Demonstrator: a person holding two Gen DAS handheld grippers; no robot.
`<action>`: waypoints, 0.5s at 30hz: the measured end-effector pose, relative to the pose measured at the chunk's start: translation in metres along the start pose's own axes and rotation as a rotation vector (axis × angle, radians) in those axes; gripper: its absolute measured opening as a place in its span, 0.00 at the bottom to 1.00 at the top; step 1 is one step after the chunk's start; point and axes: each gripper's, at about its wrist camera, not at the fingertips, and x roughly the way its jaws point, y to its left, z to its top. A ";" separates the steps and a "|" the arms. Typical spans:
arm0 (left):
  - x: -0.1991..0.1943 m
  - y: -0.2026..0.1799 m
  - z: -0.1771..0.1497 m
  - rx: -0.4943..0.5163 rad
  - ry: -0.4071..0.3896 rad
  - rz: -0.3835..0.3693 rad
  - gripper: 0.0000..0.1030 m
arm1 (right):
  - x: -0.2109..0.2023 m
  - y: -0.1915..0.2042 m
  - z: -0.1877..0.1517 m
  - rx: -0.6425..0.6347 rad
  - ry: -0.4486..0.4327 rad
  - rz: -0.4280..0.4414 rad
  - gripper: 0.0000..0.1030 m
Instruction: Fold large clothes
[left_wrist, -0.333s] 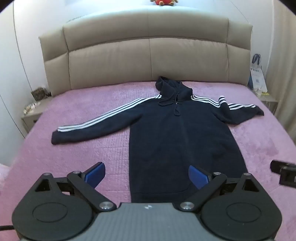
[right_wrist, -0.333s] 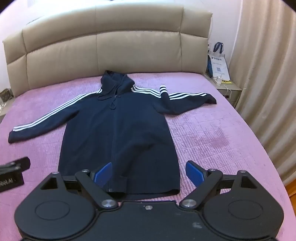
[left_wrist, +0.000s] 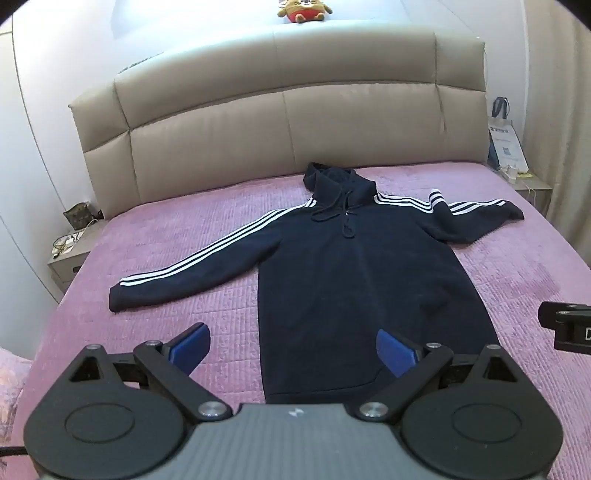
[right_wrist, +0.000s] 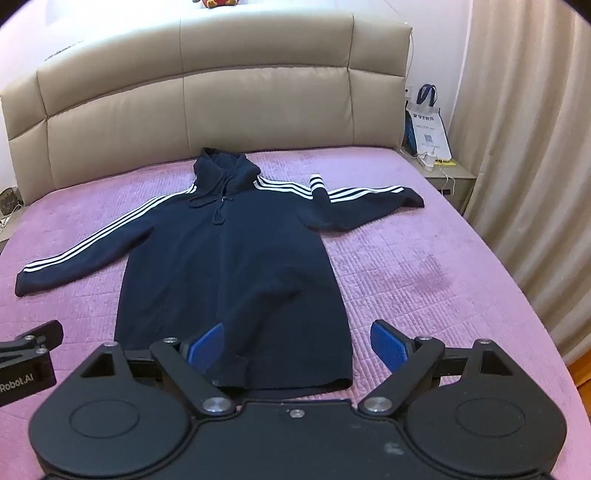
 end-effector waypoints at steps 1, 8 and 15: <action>0.002 0.005 0.006 -0.013 0.013 -0.014 0.95 | 0.000 0.001 0.000 -0.002 0.000 0.000 0.99; 0.000 0.003 0.010 -0.015 0.011 -0.015 0.95 | 0.001 0.002 0.004 -0.015 0.001 0.009 0.99; 0.002 0.004 0.009 -0.016 0.013 -0.014 0.95 | -0.003 0.000 0.001 -0.045 -0.008 0.024 0.99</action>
